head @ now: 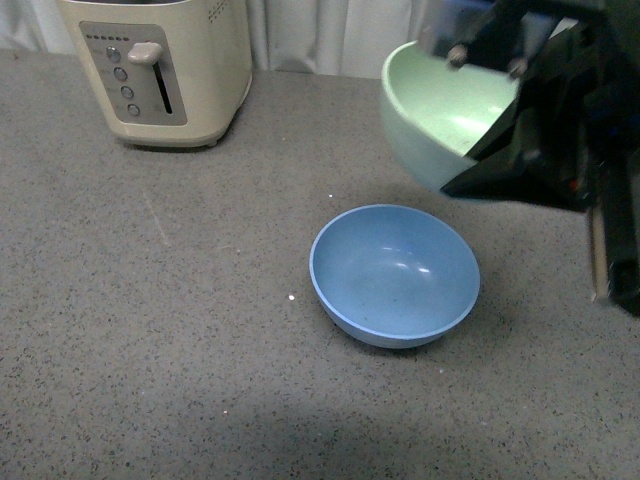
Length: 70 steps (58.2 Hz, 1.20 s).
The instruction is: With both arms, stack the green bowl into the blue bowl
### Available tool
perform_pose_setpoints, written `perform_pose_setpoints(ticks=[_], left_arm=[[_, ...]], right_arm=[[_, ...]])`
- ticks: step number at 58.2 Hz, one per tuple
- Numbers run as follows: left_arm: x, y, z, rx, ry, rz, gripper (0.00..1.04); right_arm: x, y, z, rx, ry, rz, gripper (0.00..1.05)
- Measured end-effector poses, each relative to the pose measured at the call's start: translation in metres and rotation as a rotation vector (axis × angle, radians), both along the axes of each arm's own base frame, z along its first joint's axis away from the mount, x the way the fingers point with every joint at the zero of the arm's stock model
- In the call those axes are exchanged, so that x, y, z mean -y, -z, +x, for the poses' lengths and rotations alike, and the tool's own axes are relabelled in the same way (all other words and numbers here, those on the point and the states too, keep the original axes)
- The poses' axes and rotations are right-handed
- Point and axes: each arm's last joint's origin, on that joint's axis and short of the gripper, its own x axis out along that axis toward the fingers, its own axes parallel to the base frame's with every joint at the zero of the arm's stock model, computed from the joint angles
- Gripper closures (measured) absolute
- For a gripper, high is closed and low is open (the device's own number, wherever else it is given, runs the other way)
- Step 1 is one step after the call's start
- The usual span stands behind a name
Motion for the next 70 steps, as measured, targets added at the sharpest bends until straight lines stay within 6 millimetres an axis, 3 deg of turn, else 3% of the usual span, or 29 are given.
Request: perform_pose_setpoints(ticks=[11, 27, 50, 66, 70], left_arm=[[0.000, 0.000, 0.000, 0.000, 0.000, 0.000, 0.06], [0.000, 0.000, 0.000, 0.000, 0.000, 0.000, 0.06], [0.000, 0.000, 0.000, 0.000, 0.000, 0.000, 0.06], [0.000, 0.000, 0.000, 0.000, 0.000, 0.000, 0.06], [0.000, 0.000, 0.000, 0.000, 0.000, 0.000, 0.06]], right_arm=[[-0.022, 0.019, -0.019, -0.007, -0.088, -0.063, 1.03], [-0.037, 0.037, -0.023, -0.034, -0.141, -0.099, 1.03], [-0.043, 0.057, -0.020, -0.076, -0.151, -0.155, 1.03], [-0.042, 0.060, -0.019, -0.056, -0.157, -0.183, 1.03], [-0.042, 0.060, -0.019, -0.053, -0.160, -0.188, 0.97]])
